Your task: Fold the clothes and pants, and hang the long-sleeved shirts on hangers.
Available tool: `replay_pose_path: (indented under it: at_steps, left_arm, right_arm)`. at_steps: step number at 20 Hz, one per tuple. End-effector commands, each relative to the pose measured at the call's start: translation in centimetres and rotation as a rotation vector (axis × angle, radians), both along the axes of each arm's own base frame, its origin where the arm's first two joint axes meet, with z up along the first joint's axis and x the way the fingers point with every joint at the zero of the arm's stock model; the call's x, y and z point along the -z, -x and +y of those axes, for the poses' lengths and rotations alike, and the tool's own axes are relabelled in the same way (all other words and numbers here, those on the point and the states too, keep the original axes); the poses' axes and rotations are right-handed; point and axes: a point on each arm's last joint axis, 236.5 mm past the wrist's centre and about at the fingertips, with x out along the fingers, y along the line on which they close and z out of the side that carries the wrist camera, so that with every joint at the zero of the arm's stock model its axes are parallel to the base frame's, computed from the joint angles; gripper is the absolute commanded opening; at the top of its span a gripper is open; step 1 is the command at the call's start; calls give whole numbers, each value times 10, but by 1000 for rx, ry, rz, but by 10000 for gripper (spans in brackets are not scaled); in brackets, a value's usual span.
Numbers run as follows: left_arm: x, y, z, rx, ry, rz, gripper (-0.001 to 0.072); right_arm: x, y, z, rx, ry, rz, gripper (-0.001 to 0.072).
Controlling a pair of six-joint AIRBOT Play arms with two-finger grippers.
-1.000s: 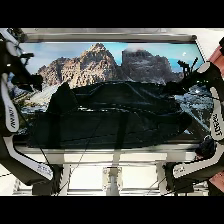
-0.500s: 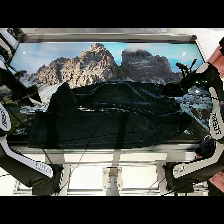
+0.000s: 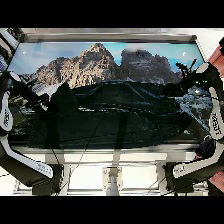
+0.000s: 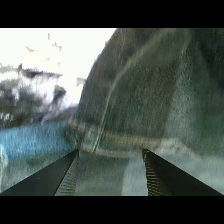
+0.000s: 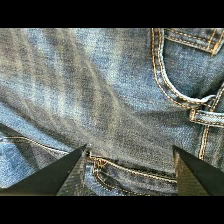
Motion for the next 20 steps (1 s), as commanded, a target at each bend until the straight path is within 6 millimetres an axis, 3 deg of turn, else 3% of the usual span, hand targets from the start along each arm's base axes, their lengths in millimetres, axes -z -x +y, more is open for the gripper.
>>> replay_pose_path:
  at_steps: [1,5,12,16,17,20]
  left_arm:
    - [9,-12,3,-63,-48,-28,467]
    - [14,4,16,-80,-113,53,467]
    - [13,-4,18,-109,-126,24,467]
    - [26,-8,-4,-112,-55,38,462]
    - [31,-7,-7,-98,-53,53,393]
    - [34,-6,-11,-65,-53,56,52]
  right_arm:
    - [0,0,0,0,-1,1,581]
    - [0,0,0,0,-1,0,581]
    - [0,0,0,1,0,-1,581]
    - [0,-1,0,1,0,-2,581]
    - [0,-1,0,1,0,-2,581]
    - [0,-1,0,1,1,-2,581]
